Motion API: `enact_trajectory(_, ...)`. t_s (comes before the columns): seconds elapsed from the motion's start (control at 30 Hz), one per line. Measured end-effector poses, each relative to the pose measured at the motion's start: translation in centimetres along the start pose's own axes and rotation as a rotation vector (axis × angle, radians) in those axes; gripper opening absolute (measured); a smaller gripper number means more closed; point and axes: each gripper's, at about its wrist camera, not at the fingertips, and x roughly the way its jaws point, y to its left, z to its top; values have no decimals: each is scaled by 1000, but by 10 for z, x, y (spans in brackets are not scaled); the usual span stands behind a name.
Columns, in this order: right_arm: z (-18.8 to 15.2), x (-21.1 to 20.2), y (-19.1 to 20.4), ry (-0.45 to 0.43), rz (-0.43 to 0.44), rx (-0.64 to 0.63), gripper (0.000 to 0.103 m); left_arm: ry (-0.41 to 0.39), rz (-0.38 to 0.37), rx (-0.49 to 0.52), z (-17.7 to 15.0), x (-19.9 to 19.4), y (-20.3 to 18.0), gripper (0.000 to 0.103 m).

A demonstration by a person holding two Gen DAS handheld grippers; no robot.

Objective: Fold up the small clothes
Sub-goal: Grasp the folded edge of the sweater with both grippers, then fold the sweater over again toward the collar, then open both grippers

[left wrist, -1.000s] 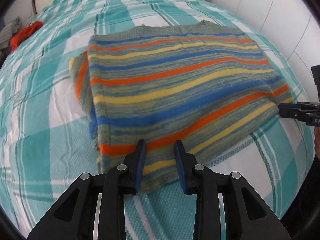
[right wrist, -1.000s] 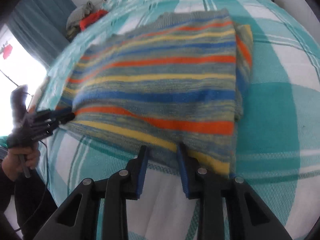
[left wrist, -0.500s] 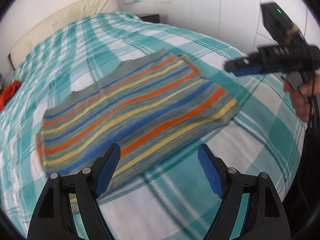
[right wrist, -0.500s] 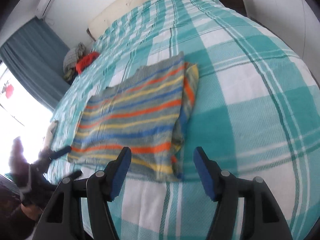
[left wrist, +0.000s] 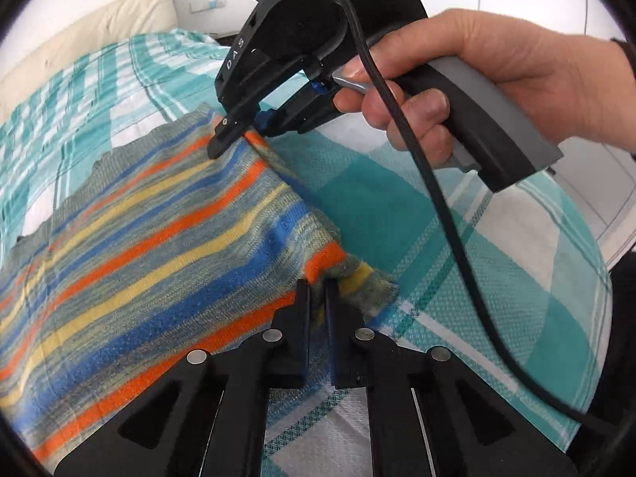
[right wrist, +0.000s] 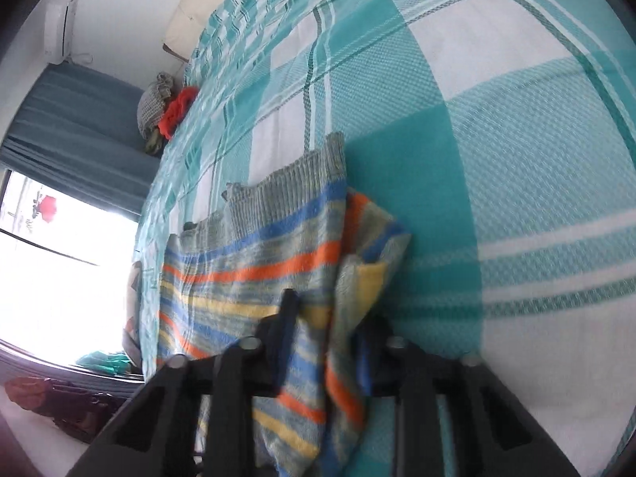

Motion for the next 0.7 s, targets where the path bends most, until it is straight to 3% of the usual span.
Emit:
enact_trajectory(0.17, 1, -17, 49, -54, -28, -96, 10, -146, -23, -201, -14, -66, 35, 3)
enact_trajectory(0.3, 3, -15, 116, -69, 9, -195, 10, -233, 22, -437, -46, -127, 90, 3)
enact_trajectory(0.4, 6, 16, 174, -45, 51, -265, 10, -248, 71, -604, -75, -155, 137, 2)
enact_trajectory(0.53, 0, 82, 239, 15, 70, -319, 10, -224, 175, -738, -116, -171, 179, 0)
enact_trajectory(0.7, -19, 158, 280, 84, 35, -351, 10, -194, 234, -908, -167, -175, 212, 0)
